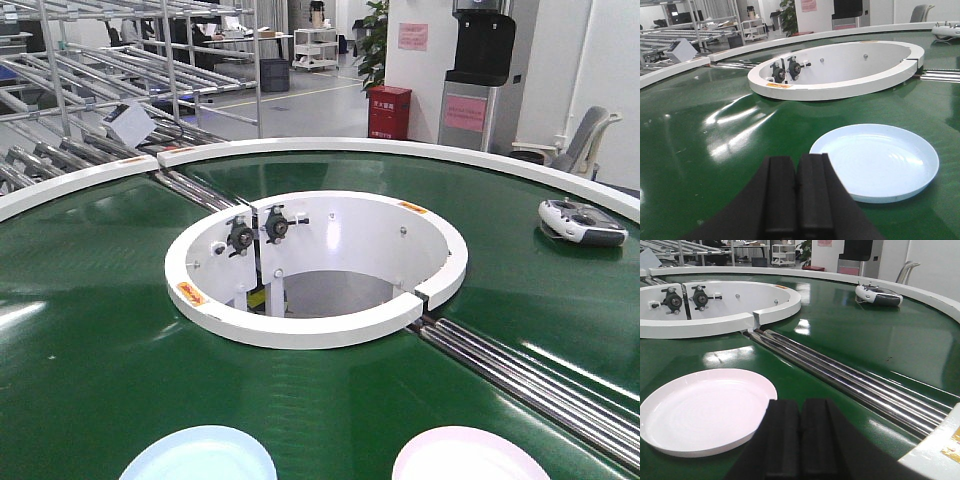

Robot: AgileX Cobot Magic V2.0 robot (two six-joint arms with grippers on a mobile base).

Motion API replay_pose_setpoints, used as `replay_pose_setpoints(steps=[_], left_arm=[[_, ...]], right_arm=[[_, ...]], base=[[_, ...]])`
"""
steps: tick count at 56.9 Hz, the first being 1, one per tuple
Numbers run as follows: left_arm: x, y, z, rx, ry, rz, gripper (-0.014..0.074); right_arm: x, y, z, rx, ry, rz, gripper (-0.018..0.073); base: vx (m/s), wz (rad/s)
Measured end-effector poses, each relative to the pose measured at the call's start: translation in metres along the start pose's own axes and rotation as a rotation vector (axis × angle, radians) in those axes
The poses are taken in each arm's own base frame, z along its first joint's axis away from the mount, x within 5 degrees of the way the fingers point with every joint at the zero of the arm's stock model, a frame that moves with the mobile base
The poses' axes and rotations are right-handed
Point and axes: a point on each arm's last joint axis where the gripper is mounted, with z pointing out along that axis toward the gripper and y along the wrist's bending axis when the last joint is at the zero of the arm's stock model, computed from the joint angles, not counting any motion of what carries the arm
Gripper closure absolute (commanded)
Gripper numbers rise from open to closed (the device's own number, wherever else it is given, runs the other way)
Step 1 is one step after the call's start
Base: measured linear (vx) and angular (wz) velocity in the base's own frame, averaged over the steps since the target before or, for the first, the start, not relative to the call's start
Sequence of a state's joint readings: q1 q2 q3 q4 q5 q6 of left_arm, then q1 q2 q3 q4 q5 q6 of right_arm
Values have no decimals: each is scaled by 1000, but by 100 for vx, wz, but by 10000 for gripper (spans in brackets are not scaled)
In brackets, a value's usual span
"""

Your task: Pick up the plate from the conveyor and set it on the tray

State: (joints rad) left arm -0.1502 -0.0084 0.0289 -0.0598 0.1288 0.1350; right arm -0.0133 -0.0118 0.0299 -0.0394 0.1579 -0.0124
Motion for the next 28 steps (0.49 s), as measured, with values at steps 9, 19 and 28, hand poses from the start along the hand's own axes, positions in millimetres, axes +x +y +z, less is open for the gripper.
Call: replay_pose_setpoints(steps=[9, 19, 28], left_arm=[[0, 0, 0, 0, 0, 0, 602], [0, 0, 0, 0, 0, 0, 602], [0, 0, 0, 0, 0, 0, 602]], right_arm=[[0, 0, 0, 0, 0, 0, 568], [0, 0, 0, 0, 0, 0, 568], [0, 0, 0, 0, 0, 0, 568]], base=[[0, 0], [0, 0], [0, 0]])
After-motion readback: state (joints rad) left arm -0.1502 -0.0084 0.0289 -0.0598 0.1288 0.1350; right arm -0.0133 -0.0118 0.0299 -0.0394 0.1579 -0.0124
